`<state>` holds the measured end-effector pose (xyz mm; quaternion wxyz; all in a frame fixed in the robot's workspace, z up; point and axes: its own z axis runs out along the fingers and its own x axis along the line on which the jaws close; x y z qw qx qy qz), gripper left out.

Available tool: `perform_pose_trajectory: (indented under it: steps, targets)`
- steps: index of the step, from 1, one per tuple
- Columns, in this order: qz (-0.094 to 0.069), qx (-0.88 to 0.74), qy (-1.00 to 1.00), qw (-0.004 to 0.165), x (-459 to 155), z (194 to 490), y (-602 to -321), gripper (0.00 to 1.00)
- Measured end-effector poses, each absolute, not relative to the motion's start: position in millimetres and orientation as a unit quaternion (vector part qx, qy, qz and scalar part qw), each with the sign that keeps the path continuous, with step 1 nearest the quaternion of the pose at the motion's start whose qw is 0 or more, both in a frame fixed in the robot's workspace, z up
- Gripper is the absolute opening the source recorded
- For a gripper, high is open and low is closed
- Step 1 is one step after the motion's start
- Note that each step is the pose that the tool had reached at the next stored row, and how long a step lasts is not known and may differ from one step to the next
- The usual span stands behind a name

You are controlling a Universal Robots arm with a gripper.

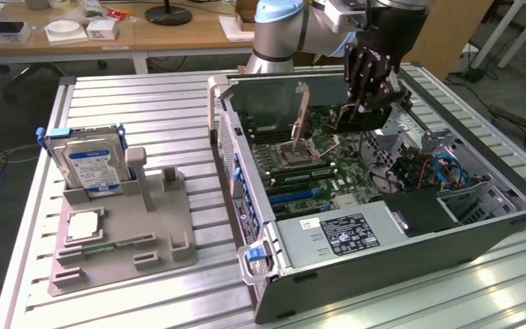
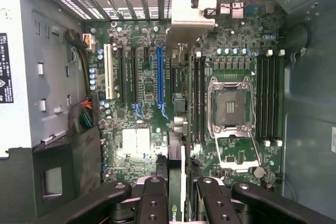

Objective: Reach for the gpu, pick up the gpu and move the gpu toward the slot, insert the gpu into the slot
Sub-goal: 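Insert the gpu into the slot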

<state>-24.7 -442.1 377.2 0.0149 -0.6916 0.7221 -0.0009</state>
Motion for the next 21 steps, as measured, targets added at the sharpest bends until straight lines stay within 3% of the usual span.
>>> perform_pose_trajectory:
  steps: [21]
  targets:
    - [-0.001, -0.692, 0.722, 0.015, -24.9, 350.1, -442.0, 0.26]
